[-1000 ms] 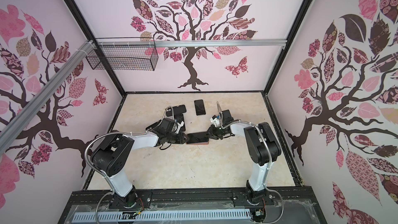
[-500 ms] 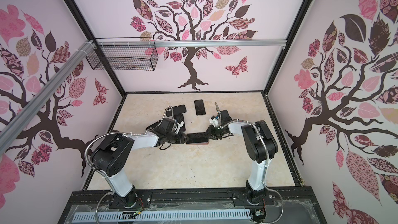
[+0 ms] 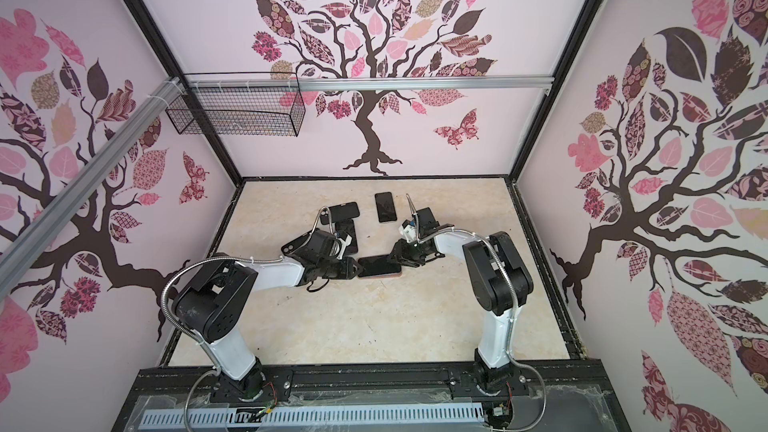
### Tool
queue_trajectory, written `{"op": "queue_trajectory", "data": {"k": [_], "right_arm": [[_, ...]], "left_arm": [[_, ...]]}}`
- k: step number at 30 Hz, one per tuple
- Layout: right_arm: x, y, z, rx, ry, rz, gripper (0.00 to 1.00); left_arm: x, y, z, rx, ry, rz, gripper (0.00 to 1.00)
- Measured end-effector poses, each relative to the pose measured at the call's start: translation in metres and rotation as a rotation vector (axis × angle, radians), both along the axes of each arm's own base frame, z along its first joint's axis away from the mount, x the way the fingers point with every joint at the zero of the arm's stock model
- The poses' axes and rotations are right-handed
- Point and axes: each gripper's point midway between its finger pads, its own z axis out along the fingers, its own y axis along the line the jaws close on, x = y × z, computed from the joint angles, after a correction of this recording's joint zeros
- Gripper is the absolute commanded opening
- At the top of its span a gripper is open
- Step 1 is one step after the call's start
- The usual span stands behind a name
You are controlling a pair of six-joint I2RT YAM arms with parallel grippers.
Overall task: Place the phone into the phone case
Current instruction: 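Press the phone into the case with the right gripper while the left pushes its end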
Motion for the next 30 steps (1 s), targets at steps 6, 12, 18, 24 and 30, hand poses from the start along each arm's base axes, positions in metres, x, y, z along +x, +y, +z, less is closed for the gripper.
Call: {"op": "queue_trajectory", "data": {"k": [6, 12, 18, 24, 30], "right_arm": [[0.001, -0.006, -0.002, -0.071, -0.013, 0.004, 0.5], [0.0, -0.01, -0.002, -0.1, -0.023, 0.004, 0.5], [0.0, -0.02, 0.007, -0.153, -0.054, -0.004, 0.54], [-0.002, -0.028, 0.011, -0.2, -0.074, -0.002, 0.5], [-0.003, -0.037, 0.007, -0.257, -0.074, -0.007, 0.37]], "left_arm": [[0.001, 0.004, 0.004, 0.013, -0.012, 0.02, 0.34], [0.001, 0.007, 0.005, 0.024, -0.01, 0.033, 0.34], [-0.002, 0.009, 0.003, 0.034, 0.006, 0.039, 0.38], [-0.005, 0.011, 0.0, 0.049, 0.026, 0.039, 0.38], [-0.006, 0.011, 0.002, 0.055, 0.041, 0.03, 0.37]]}}
